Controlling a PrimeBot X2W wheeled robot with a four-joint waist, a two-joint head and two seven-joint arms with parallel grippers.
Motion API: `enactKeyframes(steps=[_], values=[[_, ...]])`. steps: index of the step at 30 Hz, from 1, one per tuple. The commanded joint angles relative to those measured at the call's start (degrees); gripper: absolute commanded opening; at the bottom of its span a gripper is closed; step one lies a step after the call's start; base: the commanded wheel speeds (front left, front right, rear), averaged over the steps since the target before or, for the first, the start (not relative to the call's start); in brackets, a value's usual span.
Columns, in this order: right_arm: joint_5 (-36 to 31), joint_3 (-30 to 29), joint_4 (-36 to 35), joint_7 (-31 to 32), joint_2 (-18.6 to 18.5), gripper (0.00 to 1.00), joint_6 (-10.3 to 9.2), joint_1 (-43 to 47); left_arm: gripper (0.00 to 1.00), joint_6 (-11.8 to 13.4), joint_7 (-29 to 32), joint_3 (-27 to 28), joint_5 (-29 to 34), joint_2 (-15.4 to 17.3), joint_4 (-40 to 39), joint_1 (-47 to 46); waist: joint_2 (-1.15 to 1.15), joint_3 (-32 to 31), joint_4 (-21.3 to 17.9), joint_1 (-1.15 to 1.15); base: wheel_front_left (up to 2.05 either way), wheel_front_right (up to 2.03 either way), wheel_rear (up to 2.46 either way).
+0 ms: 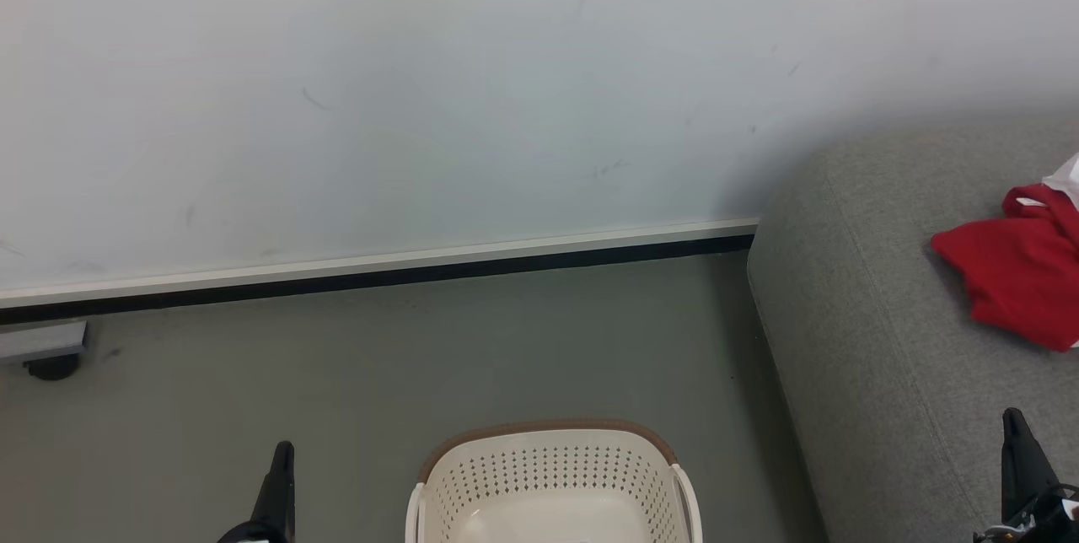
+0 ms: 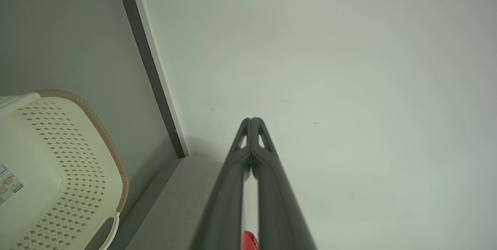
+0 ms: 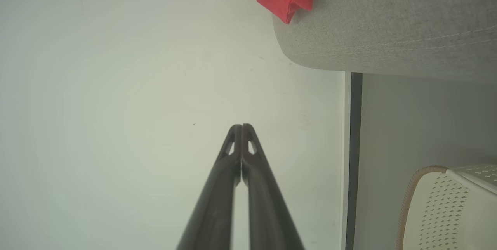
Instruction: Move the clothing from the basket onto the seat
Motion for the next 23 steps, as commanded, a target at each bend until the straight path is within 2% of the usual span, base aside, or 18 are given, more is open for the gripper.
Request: enactKeyframes(steps=[1,23], values=[[0.16,0.18,-0.25,-0.23,-0.37,0.0,0.02,0.37,0.0,-0.01,-0.01,0.09,-0.45,-0.01,0.06,-0.27,0.0,0.0,0.0,0.0,0.0,0.0,0.0],[0.26,0.31,-0.3,-0.34,-0.52,0.0,0.02,0.4,0.0,-0.01,-0.02,0.08,-0.46,-0.01,0.06,-0.27,0.0,0.0,0.0,0.0,0.0,0.0,0.0]])
